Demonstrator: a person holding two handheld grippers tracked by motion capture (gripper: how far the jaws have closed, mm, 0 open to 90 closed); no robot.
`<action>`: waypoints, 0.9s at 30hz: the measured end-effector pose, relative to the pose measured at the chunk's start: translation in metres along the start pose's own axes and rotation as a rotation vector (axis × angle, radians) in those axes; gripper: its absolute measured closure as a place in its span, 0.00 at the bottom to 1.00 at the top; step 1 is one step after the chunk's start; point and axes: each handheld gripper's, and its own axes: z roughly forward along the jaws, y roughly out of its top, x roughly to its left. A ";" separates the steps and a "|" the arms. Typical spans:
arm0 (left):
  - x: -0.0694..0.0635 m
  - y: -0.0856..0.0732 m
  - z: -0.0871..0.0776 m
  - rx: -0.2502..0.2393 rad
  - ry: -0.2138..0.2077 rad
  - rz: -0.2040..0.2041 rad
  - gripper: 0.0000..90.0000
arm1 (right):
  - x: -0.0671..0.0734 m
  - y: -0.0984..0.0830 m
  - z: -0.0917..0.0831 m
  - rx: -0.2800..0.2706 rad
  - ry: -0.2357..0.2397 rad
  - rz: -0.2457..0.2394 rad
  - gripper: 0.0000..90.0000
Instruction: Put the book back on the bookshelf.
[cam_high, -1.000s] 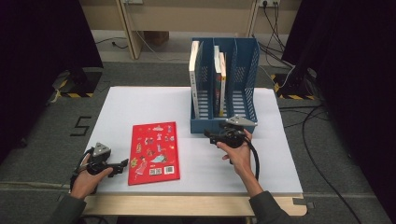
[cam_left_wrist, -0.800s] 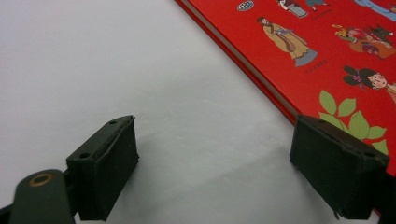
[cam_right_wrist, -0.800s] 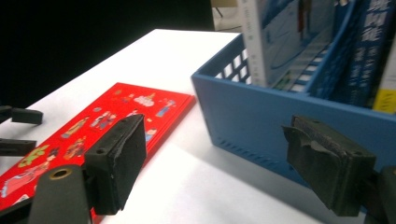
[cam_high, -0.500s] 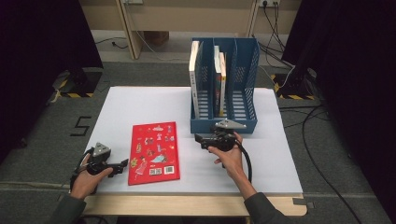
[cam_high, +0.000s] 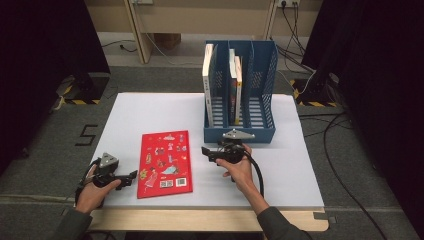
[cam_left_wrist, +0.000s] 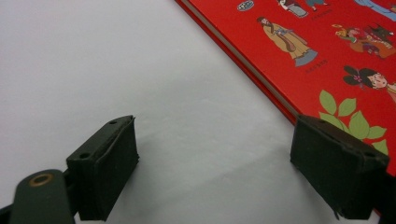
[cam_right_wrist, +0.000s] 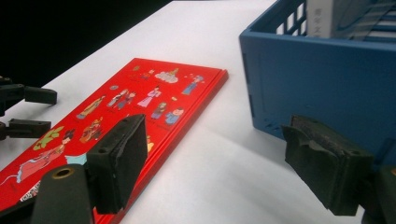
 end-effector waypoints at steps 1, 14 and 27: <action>0.000 0.000 0.000 0.000 0.000 0.000 0.15 | 0.001 0.000 0.001 0.004 0.004 0.003 0.25; 0.000 0.001 0.000 0.005 0.000 0.001 0.15 | 0.005 -0.004 0.019 0.037 0.025 0.030 0.26; 0.000 0.003 0.001 0.006 0.008 -0.003 0.16 | 0.014 -0.006 0.036 0.075 0.041 0.016 0.26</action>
